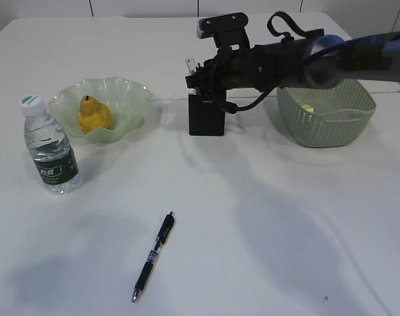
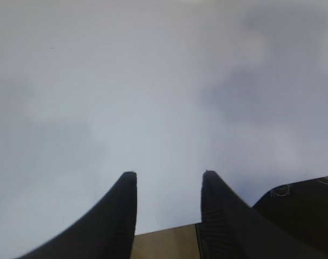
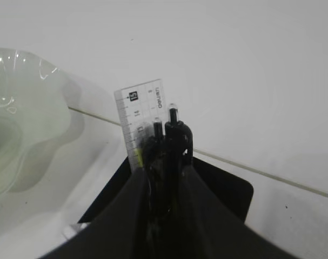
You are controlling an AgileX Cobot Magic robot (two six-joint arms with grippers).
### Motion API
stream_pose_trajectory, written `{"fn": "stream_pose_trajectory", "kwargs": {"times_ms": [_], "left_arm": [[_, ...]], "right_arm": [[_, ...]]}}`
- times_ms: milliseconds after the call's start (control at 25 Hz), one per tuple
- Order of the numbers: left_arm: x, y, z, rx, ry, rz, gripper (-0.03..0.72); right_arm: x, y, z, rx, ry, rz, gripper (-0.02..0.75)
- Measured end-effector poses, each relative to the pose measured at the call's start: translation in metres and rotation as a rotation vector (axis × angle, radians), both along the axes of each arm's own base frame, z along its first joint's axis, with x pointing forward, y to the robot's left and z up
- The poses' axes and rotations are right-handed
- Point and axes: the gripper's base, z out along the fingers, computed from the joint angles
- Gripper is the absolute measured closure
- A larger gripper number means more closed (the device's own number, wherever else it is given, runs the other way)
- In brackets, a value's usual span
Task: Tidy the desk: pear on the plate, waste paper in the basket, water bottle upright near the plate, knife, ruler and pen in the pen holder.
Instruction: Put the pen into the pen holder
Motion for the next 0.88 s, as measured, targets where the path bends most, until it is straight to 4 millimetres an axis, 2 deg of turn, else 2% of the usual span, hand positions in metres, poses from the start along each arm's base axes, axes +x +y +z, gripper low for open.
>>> {"fn": "stream_pose_trajectory", "kwargs": {"times_ms": [400,880], "left_arm": [[0.000,0.000,0.000,0.000,0.000,0.000,0.414],[0.000,0.000,0.000,0.002,0.000,0.000,0.414]], "right_arm": [[-0.019,-0.005,0.028,-0.032,0.183,0.007,0.562],[-0.054,-0.007,0.084,0.048,0.380,0.029,0.562]]}}
